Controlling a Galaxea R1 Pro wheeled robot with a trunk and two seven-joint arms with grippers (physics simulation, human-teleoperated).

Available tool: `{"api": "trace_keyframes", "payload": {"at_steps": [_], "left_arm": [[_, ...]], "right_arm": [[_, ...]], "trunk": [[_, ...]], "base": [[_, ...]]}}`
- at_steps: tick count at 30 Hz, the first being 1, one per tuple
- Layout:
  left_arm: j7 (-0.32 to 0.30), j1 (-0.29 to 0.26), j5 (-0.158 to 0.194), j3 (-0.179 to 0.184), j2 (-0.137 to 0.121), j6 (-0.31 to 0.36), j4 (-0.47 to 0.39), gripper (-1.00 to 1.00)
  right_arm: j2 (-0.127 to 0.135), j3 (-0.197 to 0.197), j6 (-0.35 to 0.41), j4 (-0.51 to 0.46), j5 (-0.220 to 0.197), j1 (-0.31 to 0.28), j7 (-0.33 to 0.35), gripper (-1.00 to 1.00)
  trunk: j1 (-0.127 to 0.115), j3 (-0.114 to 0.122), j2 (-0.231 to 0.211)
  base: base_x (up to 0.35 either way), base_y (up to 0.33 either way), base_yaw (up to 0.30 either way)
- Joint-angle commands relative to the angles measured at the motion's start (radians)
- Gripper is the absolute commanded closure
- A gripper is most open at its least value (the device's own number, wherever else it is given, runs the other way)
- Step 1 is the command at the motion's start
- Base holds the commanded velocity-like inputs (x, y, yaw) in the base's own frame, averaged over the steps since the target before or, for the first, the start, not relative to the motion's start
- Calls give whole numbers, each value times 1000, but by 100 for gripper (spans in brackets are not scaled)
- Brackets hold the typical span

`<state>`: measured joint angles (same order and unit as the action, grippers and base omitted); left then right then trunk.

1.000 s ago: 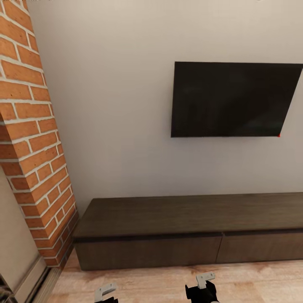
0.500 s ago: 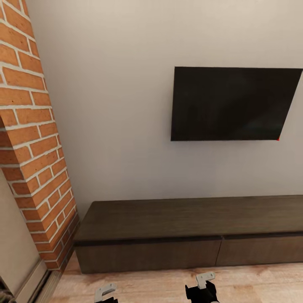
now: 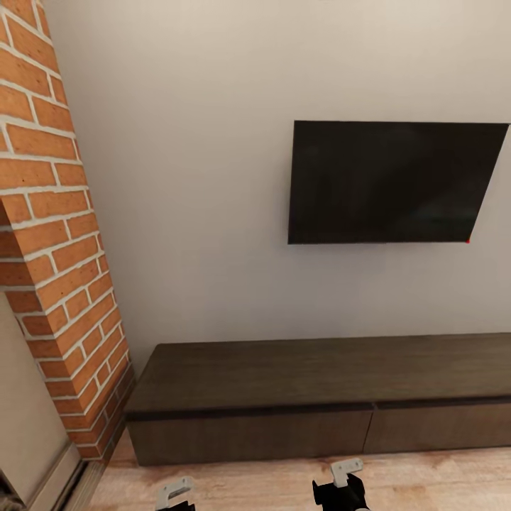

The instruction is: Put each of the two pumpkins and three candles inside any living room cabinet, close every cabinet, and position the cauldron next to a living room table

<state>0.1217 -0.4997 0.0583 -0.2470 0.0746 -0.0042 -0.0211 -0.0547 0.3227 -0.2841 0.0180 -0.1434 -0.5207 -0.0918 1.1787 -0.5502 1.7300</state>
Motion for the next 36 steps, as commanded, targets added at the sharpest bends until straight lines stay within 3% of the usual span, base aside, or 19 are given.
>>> {"api": "trace_keyframes", "payload": {"at_steps": [1,36], "left_arm": [[3,0,6,0,0,0,0,-100],[3,0,6,0,1,0,0,-100]], "right_arm": [[0,8,-4,2,-10,-1,-2,-100],[0,9,-4,2,-10,-1,-2,-100]], "trunk": [[-4,2,-7],[-138,112,-252]], "base": [[0,0,0],[0,0,0]]}}
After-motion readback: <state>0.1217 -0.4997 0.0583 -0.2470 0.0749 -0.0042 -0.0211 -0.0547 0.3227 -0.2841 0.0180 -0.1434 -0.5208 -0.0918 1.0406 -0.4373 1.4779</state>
